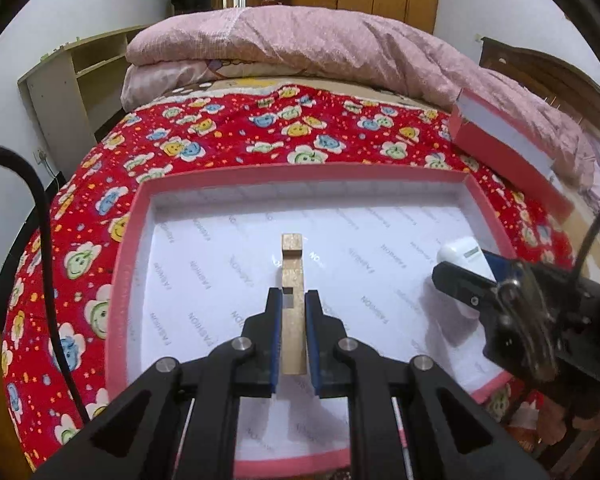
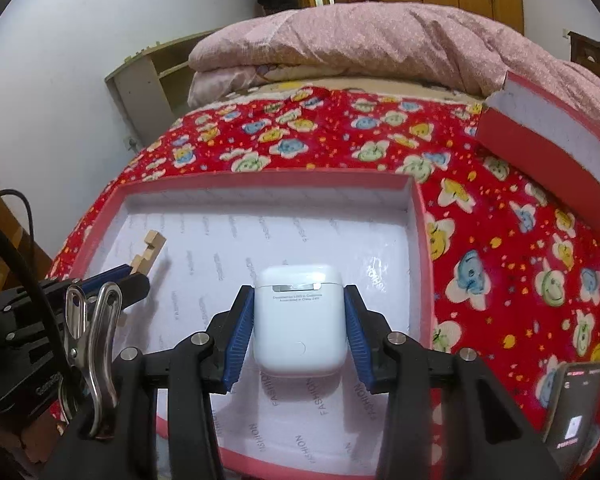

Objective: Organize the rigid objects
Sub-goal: 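Carry both items into the white box tray and open both grippers, then withdraw both grippers from the tray back toward the item pile, then grasp the blue bent tube with the right gripper while the left grasps the blue tape dispenser, then lift both held items and carry them over the white box tray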

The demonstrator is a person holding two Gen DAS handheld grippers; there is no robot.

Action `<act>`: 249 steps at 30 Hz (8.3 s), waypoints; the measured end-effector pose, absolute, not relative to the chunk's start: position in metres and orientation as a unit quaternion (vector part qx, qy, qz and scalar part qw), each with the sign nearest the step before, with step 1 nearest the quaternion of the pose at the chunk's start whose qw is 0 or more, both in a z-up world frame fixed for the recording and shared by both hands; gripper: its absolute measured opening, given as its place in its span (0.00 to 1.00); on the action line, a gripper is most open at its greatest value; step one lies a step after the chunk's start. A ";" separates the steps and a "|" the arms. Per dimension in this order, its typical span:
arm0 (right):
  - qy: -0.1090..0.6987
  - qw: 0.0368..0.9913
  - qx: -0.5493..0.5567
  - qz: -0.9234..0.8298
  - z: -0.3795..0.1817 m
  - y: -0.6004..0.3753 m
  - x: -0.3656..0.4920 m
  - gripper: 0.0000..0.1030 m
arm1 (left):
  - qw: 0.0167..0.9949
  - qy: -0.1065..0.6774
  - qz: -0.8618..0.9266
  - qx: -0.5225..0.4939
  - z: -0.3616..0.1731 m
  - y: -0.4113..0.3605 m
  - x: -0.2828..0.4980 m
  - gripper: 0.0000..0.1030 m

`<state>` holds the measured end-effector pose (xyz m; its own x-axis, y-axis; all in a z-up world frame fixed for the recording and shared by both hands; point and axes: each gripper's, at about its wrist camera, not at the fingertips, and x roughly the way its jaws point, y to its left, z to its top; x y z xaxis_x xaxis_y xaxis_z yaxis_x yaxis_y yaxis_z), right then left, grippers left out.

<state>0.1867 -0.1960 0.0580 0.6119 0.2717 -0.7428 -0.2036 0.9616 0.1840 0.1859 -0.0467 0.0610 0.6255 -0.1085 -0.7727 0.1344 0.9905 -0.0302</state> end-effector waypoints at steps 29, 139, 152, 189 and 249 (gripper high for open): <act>0.432 0.890 0.050 0.135 0.058 -0.191 0.181 0.55 | 0.912 0.405 -0.056 0.040 0.062 -0.047 0.177 0.51; 0.432 0.883 0.012 0.184 0.045 -0.132 0.018 0.19 | 0.891 0.447 -0.055 -0.045 0.036 0.034 0.014 0.65; 0.457 0.868 0.050 0.189 0.028 -0.164 -0.006 0.19 | 0.899 0.432 -0.049 -0.051 0.038 0.006 0.047 0.87; 0.432 0.877 0.060 0.202 0.015 -0.169 -0.019 0.20 | 0.897 0.439 0.024 -0.049 0.021 -0.011 0.071 0.86; 0.394 0.898 0.057 0.186 0.061 -0.172 -0.022 0.18 | 0.917 0.398 -0.034 -0.006 0.074 0.001 0.023 0.86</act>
